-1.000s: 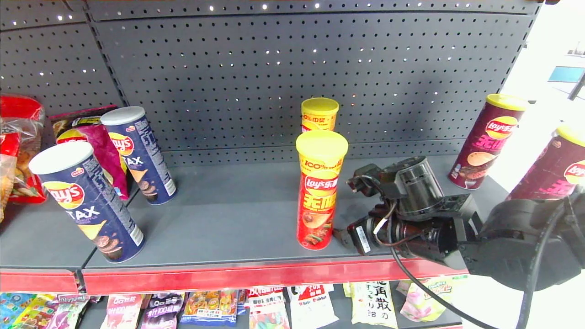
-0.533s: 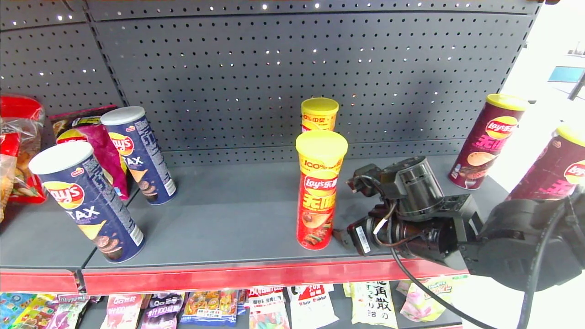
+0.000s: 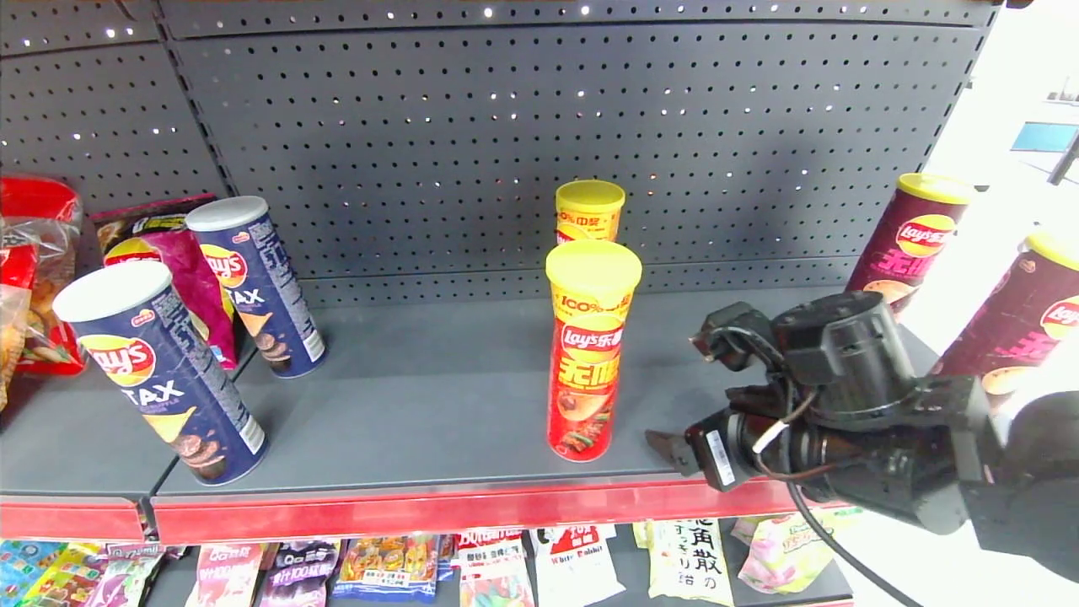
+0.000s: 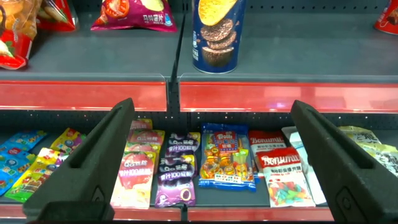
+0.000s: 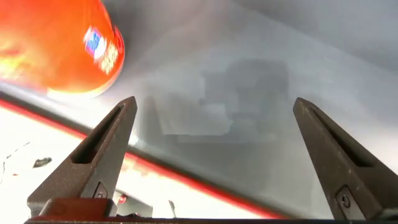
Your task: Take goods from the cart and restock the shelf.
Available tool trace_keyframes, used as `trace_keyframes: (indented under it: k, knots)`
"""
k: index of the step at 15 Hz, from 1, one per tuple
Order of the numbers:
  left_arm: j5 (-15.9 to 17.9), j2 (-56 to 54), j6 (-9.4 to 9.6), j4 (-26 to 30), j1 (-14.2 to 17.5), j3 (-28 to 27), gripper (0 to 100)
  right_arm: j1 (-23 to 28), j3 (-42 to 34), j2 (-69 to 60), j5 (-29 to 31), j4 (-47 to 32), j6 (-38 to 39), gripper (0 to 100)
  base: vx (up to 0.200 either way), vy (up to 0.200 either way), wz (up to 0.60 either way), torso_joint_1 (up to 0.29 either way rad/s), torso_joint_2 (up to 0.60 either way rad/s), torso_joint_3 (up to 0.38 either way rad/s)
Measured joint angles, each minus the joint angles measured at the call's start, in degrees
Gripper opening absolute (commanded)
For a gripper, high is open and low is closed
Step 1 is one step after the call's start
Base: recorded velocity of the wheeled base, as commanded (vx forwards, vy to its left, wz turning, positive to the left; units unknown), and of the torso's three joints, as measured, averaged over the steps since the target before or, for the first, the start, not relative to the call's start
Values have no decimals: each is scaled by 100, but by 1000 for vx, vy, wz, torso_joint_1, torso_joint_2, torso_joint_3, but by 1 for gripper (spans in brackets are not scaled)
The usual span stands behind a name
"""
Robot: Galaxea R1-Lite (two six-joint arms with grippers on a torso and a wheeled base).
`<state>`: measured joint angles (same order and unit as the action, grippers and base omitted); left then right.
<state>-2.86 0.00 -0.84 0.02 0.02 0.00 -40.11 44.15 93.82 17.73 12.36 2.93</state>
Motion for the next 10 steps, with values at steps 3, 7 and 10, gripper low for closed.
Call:
trace_keyframes:
  k: [3, 7, 10]
  knots:
    - [-2, 0, 2, 0, 0, 0, 100, 23, -673, -1039, 39, -21, -15, 100, 0, 0, 0, 0, 0, 0]
    - [0, 0, 0, 0, 0, 0, 100, 199, -1792, -2564, 34, -33, -59, 100, 0, 0, 0, 0, 0, 0]
    - [0, 0, 0, 0, 0, 0, 100, 750, -2759, -3913, -325, -33, -249, 100, 0, 0, 0, 0, 0, 0]
